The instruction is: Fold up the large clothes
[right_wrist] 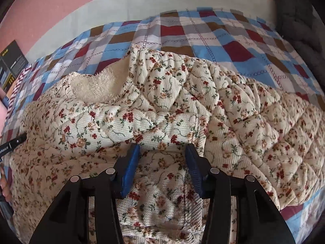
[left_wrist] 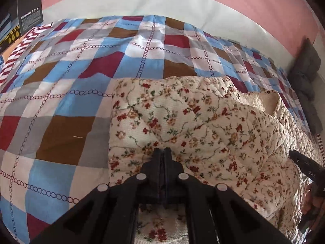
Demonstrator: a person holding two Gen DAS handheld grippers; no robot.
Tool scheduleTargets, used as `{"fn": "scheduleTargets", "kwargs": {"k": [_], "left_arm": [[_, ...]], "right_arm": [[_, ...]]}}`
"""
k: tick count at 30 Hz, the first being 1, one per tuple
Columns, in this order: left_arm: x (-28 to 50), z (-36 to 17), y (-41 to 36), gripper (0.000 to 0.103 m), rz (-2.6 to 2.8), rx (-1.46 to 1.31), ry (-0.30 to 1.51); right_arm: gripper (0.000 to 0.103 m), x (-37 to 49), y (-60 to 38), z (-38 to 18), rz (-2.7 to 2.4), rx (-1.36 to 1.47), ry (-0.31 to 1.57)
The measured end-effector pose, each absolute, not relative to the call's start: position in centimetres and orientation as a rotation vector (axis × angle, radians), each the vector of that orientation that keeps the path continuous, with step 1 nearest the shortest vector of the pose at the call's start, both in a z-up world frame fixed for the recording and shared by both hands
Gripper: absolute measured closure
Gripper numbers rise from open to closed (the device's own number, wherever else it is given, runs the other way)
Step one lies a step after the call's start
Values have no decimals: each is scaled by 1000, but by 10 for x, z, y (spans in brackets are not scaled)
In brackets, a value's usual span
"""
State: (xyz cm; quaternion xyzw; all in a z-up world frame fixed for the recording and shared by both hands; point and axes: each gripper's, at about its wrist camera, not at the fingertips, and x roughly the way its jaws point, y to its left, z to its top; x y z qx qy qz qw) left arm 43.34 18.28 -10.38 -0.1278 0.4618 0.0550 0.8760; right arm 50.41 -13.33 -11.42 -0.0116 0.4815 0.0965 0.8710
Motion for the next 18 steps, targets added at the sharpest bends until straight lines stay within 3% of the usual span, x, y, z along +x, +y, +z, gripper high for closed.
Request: {"fn": "scheduleTargets", "kwargs": {"k": [6, 9, 13, 18], "left_arm": [[376, -70, 165, 98, 42, -348, 878], [351, -74, 146, 85, 18, -305, 860], [364, -99, 138, 84, 41, -294, 938], [388, -98, 123, 84, 79, -198, 980]], "right_arm": [[55, 443, -148, -79, 213, 5, 903], [55, 416, -157, -85, 208, 9, 903], [52, 429, -168, -122, 195, 55, 1013], [50, 438, -162, -117, 187, 13, 1017]]}}
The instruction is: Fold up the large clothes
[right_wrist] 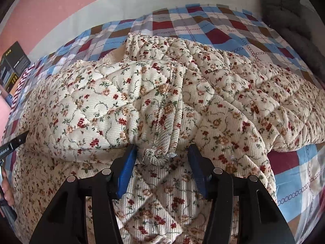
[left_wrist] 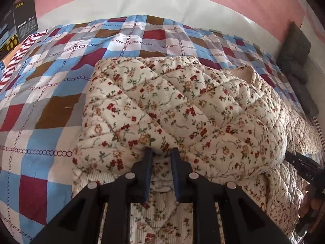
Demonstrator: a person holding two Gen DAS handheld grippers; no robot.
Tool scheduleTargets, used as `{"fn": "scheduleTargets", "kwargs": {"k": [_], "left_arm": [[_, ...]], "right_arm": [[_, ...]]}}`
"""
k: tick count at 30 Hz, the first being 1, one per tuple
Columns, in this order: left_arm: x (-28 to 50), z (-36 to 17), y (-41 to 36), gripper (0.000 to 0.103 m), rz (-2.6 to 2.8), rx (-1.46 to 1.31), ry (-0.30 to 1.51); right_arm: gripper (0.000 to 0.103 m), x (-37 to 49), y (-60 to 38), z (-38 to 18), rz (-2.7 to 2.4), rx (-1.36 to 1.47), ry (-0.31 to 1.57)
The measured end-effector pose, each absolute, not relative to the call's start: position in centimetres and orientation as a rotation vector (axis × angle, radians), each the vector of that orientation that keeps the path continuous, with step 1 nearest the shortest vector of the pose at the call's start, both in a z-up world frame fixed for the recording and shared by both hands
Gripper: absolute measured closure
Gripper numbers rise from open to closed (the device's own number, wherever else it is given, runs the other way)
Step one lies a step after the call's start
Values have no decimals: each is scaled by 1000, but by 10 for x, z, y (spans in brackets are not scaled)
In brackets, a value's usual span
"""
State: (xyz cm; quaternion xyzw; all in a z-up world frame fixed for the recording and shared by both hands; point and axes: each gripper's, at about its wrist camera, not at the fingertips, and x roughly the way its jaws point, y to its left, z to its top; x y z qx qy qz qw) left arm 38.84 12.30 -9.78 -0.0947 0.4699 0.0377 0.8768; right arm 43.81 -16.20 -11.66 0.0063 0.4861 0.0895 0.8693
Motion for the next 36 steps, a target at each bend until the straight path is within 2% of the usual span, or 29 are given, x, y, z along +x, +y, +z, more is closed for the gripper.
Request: {"fn": "scheduleTargets", "kwargs": {"k": [9, 12, 16, 24, 31, 36], "left_arm": [[318, -70, 94, 81, -22, -306, 977], [290, -75, 76, 81, -46, -321, 1002], [272, -72, 57, 81, -50, -308, 1014], [287, -37, 28, 72, -93, -209, 944], [326, -18, -21, 72, -180, -97, 900], [365, -29, -52, 71, -201, -36, 898]], "right_arm": [[48, 373, -213, -85, 185, 125, 975], [38, 353, -247, -85, 158, 200, 978], [36, 336, -297, -86, 90, 318, 984], [34, 327, -372, -79, -22, 410, 937], [30, 344, -444, -79, -118, 463, 897], [30, 366, -505, -93, -188, 599, 881]]}}
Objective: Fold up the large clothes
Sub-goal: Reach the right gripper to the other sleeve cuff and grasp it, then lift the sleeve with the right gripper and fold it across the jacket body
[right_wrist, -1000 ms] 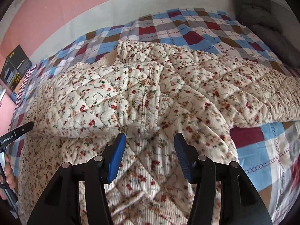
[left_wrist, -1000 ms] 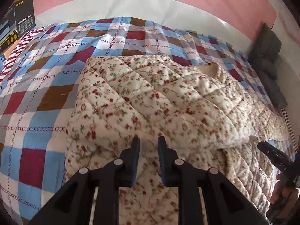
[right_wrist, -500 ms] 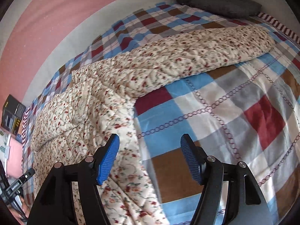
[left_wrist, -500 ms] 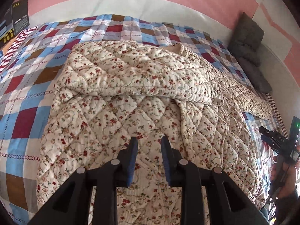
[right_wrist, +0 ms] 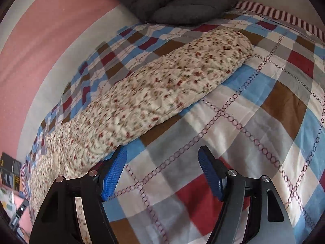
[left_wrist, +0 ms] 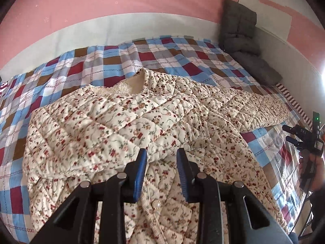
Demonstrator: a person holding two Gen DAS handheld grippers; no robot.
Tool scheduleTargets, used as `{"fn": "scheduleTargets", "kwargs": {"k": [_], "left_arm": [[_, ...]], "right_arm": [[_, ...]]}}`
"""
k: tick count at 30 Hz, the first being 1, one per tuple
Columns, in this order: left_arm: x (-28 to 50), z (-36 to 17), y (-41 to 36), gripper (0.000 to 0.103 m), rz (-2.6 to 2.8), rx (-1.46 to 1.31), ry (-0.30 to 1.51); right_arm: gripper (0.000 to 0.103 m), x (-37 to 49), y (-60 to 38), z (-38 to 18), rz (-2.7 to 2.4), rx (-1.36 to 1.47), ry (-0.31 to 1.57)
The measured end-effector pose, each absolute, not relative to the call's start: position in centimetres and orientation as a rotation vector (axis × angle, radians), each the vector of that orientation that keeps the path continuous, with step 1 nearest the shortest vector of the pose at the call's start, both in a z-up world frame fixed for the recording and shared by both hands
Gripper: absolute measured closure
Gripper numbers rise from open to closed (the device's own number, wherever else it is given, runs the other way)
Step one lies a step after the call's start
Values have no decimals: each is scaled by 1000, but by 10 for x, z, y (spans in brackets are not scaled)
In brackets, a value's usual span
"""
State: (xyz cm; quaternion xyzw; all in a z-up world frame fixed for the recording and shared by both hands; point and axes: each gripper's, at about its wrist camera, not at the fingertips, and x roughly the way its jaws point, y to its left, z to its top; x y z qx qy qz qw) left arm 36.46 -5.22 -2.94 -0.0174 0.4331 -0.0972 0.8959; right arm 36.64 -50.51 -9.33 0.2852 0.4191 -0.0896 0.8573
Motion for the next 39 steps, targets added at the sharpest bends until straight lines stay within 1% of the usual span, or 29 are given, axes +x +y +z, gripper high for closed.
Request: {"fn": "scheduleTargets", "kwargs": {"k": [8, 11, 16, 17, 18, 19, 20, 22, 26, 34, 39], "left_arm": [[421, -85, -58, 71, -145, -66, 993], [433, -94, -63, 71, -133, -72, 984], [449, -100, -75, 67, -126, -50, 971], [451, -100, -76, 67, -122, -51, 972], [452, -100, -76, 67, -120, -57, 973], [453, -98, -75, 67, -122, -66, 977], [453, -96, -75, 67, -125, -73, 982], [451, -90, -73, 67, -135, -83, 985], [443, -75, -72, 67, -156, -106, 985], [417, -29, -66, 67, -187, -128, 926], [400, 0, -40, 67, -175, -158, 880]], "right_arm": [[30, 401, -584, -126, -257, 845, 805], [30, 416, -597, -130, -269, 871, 771], [31, 437, -610, -130, -313, 883, 768], [44, 439, -611, -128, -321, 880, 772], [55, 440, -610, -126, -324, 874, 777], [69, 441, -610, -123, -326, 868, 779], [77, 440, -609, -118, -329, 860, 770], [83, 436, -608, -104, -313, 843, 747], [85, 432, -591, -55, -245, 765, 684], [86, 427, -502, 70, 5, 589, 555], [87, 432, -417, 122, 172, 485, 526]]}}
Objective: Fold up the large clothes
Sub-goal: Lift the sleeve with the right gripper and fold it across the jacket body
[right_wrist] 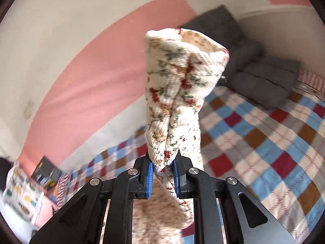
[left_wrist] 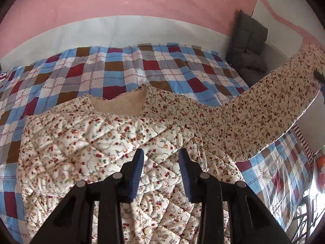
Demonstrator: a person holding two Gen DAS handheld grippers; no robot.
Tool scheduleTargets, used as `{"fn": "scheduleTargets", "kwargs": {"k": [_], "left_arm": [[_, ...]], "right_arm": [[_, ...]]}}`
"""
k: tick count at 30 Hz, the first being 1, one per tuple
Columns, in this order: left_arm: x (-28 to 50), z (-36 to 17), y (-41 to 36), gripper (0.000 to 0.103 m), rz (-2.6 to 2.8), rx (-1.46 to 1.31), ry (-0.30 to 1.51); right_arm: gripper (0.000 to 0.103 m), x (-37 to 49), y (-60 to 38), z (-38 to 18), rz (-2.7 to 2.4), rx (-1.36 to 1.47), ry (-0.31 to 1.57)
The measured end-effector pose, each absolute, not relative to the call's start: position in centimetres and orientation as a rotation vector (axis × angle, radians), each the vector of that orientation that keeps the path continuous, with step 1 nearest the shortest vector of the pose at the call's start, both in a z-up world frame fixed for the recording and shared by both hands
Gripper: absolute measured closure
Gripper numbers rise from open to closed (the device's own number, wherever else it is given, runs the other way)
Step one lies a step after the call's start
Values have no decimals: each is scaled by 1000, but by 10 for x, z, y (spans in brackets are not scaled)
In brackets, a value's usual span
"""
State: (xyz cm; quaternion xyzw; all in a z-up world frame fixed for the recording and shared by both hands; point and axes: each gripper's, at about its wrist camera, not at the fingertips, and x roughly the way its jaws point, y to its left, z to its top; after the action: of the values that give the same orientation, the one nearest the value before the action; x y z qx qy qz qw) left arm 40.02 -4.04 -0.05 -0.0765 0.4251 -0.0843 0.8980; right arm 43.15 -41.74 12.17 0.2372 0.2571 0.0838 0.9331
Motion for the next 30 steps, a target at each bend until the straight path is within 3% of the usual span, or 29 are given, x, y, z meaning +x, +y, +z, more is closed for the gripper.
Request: {"fn": "scheduleTargets", "kwargs": {"k": [8, 18, 22, 25, 27, 29, 30], "left_arm": [[376, 14, 35, 67, -78, -239, 846], [340, -12, 133, 67, 54, -376, 857], [331, -21, 154, 67, 73, -396, 864], [328, -26, 162, 67, 69, -412, 875], [328, -25, 161, 65, 60, -420, 874], [330, -23, 158, 64, 43, -441, 871], [332, -21, 156, 61, 28, -457, 867]], "right_arm": [[87, 443, -253, 116, 391, 307, 605], [84, 438, -82, -8, 528, 168, 869], [73, 434, -50, -71, 547, 108, 1003], [72, 430, -49, -93, 539, 105, 1035], [62, 421, -53, -85, 573, 123, 1002], [30, 412, -57, -69, 666, 178, 989], [28, 406, -58, -58, 709, 189, 974]]}}
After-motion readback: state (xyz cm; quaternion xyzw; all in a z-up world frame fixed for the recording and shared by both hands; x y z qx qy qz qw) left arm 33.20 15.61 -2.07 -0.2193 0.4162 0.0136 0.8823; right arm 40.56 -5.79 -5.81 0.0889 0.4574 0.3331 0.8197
